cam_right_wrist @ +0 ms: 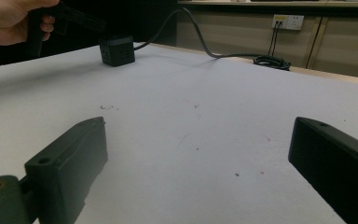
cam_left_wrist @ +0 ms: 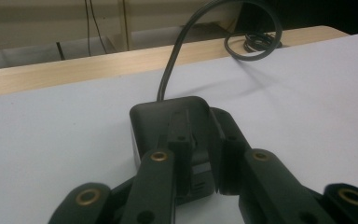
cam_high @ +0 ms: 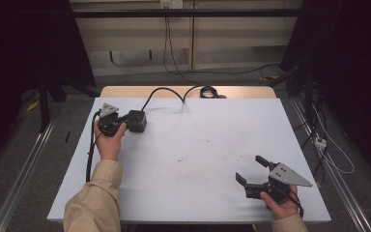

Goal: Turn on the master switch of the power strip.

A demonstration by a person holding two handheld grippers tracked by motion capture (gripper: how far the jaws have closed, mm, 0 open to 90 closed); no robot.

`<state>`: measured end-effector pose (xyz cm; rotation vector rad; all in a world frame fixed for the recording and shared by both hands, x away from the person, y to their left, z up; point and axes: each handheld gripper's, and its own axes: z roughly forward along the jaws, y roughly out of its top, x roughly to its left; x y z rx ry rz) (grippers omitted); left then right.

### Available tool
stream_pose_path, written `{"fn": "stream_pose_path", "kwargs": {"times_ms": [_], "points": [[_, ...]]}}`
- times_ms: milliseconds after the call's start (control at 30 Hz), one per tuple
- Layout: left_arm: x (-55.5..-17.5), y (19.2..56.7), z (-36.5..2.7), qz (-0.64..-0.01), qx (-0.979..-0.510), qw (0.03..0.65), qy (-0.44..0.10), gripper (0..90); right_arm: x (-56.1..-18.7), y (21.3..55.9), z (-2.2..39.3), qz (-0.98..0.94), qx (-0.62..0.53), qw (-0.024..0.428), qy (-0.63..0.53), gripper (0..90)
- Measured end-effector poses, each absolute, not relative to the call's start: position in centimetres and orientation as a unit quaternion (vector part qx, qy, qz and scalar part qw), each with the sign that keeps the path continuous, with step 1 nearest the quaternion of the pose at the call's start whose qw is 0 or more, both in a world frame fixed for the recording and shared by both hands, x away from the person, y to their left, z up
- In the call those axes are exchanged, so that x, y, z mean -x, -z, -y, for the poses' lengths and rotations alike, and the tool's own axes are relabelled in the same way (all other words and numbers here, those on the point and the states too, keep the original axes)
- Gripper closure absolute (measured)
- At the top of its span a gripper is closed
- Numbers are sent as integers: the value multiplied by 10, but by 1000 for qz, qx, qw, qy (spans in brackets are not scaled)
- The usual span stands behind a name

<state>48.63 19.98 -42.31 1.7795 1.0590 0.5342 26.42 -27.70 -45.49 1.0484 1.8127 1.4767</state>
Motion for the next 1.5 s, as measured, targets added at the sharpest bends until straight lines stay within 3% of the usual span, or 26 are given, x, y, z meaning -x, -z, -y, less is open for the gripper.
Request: {"fn": "stream_pose_path", "kwargs": {"times_ms": [633, 800, 1500], "points": [[-495, 418, -196, -434, -737, 472, -215, 842, -264, 455, 278, -678, -393, 285, -552, 39], [-497, 420, -197, -442, -734, 473, -205, 900, -264, 455, 278, -677, -393, 286, -552, 39], [-501, 427, -197, -449, -734, 461, -214, 900, -264, 455, 277, -678, -393, 284, -553, 40]]}}
